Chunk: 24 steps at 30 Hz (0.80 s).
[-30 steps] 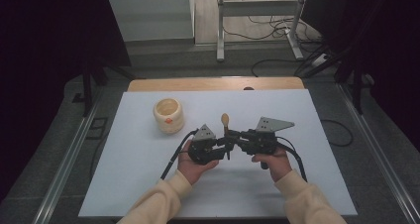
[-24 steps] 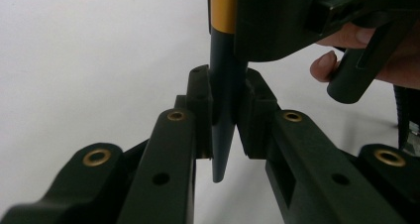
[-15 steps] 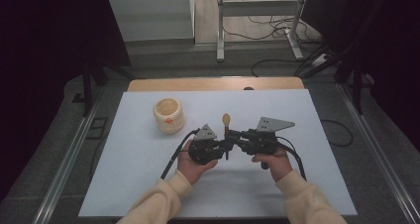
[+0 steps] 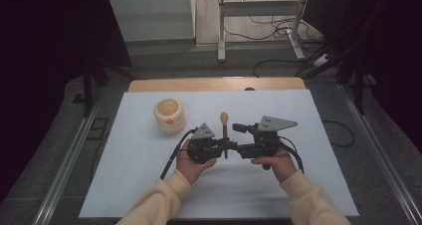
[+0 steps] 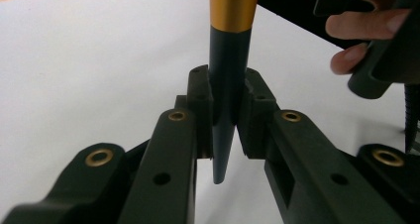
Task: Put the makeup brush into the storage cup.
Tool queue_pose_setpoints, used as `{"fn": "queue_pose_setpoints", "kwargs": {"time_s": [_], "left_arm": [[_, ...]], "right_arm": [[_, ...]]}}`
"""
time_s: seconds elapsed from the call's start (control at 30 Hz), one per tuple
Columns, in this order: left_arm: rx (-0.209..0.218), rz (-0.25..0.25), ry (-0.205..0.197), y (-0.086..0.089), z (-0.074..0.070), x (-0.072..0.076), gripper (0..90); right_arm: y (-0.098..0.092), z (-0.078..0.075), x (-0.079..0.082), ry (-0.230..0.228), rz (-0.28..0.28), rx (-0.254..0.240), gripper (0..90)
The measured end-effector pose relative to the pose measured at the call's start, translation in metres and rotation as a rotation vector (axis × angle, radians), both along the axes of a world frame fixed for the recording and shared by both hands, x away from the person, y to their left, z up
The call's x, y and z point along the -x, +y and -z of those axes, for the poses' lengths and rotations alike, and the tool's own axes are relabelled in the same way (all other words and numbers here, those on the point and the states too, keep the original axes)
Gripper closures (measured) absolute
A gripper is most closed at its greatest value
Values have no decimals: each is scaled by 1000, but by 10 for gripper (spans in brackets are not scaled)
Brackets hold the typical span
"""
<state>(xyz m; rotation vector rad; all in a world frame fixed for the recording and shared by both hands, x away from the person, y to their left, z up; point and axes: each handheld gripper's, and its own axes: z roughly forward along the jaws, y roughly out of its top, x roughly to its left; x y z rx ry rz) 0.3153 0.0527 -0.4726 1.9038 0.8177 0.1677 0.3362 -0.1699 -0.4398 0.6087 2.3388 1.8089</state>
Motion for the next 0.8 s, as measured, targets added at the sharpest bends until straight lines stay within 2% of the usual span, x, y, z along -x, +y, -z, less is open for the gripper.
{"fn": "queue_pose_setpoints", "kwargs": {"time_s": [0.07,0.17,0.3,0.4,0.43,0.5,0.53,0.57,0.63,0.67,0.8], "left_arm": [[0,-4,0,2,0,-1,790],[-1,-9,1,3,-1,-1,790],[1,-19,-1,8,-1,-2,790],[1,-26,-4,12,-2,-3,790],[1,-26,-4,12,-2,-3,790],[3,-32,-4,14,-3,-3,790],[6,-39,-5,16,-3,-4,790],[8,-42,-5,17,-3,-4,790],[8,-45,-6,19,-3,-4,790],[6,-48,-10,22,-4,-4,790],[14,-59,-10,29,-6,-5,790]], "right_arm": [[-1,-1,0,-7,-7,4,277],[-3,-2,0,13,-6,0,239],[-6,-4,-1,15,6,9,209],[-6,-5,0,4,28,21,136],[-6,-5,0,4,28,21,136],[-5,-6,1,3,41,39,70],[-3,-6,2,43,66,50,32],[-2,-5,3,64,89,51,14],[-1,-5,3,71,107,57,4],[2,-3,6,74,140,77,0],[4,-2,7,85,154,69,0]]}}
